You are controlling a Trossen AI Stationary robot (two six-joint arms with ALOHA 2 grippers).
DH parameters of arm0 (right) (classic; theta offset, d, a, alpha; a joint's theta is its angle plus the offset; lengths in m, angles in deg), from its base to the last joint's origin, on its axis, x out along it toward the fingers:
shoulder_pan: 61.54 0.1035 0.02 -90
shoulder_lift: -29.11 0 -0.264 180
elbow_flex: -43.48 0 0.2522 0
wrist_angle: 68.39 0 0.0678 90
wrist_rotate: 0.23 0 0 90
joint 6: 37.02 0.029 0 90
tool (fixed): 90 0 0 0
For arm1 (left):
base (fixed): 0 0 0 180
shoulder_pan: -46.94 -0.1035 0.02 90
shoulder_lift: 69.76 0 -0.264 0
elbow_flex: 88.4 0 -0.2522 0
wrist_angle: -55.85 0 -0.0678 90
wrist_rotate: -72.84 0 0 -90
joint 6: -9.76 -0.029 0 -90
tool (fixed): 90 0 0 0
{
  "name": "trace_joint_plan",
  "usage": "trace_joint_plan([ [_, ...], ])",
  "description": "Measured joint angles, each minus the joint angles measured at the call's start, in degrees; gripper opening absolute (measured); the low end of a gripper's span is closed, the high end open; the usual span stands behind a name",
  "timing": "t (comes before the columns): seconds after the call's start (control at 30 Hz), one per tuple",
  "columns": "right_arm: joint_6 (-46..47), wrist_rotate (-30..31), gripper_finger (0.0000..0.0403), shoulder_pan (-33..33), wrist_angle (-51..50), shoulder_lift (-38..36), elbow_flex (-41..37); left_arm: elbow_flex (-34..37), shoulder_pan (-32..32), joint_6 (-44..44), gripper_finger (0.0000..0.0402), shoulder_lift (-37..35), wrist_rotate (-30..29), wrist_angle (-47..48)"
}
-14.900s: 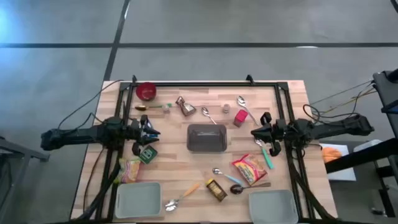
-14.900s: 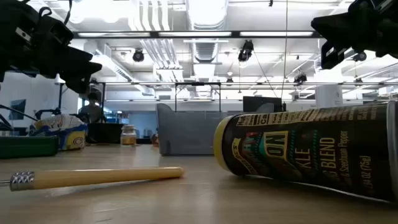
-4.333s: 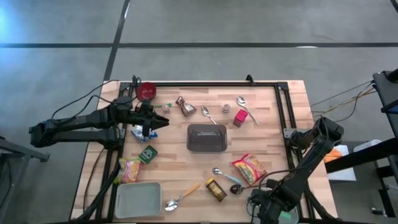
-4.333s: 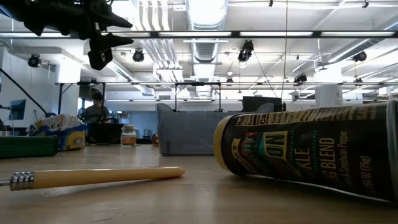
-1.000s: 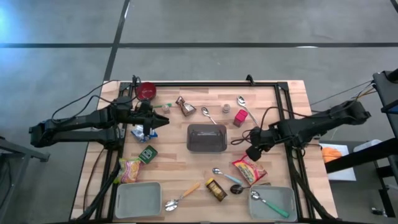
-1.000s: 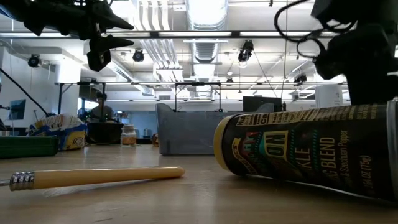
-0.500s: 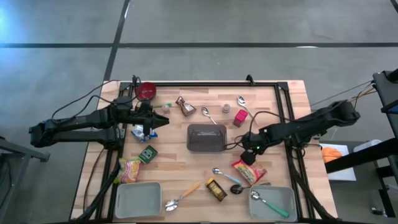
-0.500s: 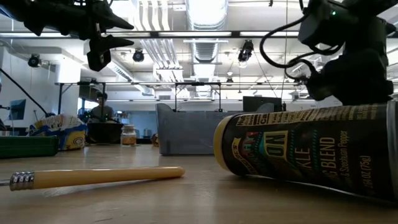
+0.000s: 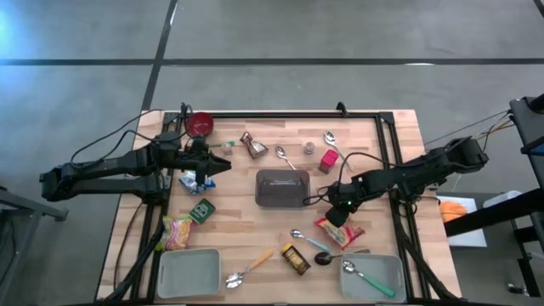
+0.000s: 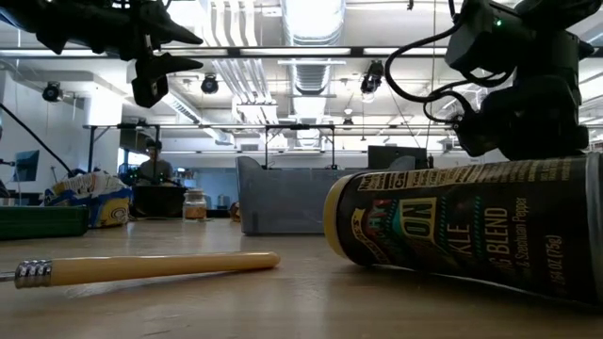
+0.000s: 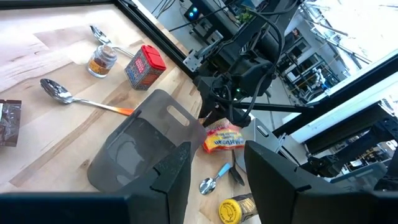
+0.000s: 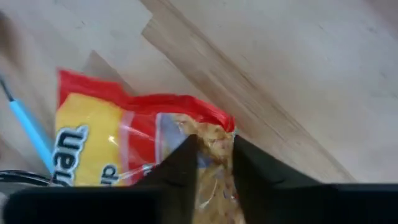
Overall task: Pick & Place Food Item
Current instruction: Put the red noodle pack into the black bin
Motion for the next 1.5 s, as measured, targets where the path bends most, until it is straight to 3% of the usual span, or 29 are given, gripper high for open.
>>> trace_joint_plan([
  [0.1, -0.31, 0.07, 0.0019, 0.0, -0.05, 0.0, -0.01, 0.0, 0.0, -0.02, 0.0152, 0.0, 0.0, 0.0],
  [0.63, -0.86, 0.74, 0.0008, 0.04, -1.77, -6.15, 3.34, -0.02, 0.0, -0.02, 0.0152, 0.0, 0.0, 0.03],
  [1.23, -14.25, 5.37, 0.0008, 0.02, -18.23, -7.67, 24.06, -0.04, 0.0, 0.0, 0.0152, 0.0, 0.0, 0.04],
  [1.5, -19.14, 12.63, 0.0008, -1.11, -20.93, -7.69, 35.3, -0.04, 0.0, -0.01, 0.0152, 0.0, -0.02, 0.02],
])
